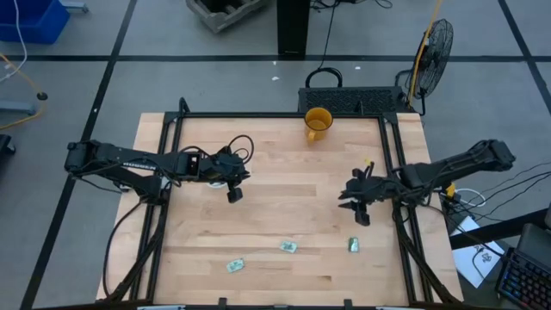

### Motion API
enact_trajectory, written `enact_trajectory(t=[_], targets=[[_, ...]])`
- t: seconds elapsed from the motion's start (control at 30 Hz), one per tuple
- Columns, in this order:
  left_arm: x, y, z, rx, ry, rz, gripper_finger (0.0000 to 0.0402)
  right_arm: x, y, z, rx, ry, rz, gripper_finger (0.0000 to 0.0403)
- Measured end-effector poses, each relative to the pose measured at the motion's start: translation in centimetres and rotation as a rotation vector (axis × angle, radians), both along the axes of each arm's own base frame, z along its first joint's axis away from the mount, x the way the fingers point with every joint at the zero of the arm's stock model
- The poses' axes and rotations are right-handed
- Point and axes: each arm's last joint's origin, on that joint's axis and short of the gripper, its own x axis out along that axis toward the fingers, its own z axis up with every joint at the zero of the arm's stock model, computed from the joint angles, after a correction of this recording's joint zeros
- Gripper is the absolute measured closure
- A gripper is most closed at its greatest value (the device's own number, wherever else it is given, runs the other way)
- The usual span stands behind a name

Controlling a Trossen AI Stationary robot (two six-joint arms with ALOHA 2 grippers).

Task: Pick and place Stevia / Truvia into bins
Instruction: Put the truvia packet into the right transparent container

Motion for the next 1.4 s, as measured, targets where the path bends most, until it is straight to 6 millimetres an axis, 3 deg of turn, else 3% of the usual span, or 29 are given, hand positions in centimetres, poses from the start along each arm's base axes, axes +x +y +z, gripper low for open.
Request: enact_trajectory(t=[0.27,0.43,0.9,1.4], targets=[[0.0,0.0,0.0,-0.001,0.003,0.000,0.0350,0.8,2.3,3.9,-0.058,-0.048,0.058,0.0289],[0.0,0.0,0.0,-0.012,0.000,0.011,0.0350,1.5,4.4,5.6,-0.128,0.019,0.057,0.0289],[0.0,0.0,0.0,-0.004,0.001,0.003,0.0350,2.3,11.7,-1.9,0.090,0.574,-0.014,0.0289],[0.0,0.0,0.0,-0.005,-0.002,0.004,0.0350,3.0,12.4,-5.4,-0.086,0.653,-0.057,0.0278]])
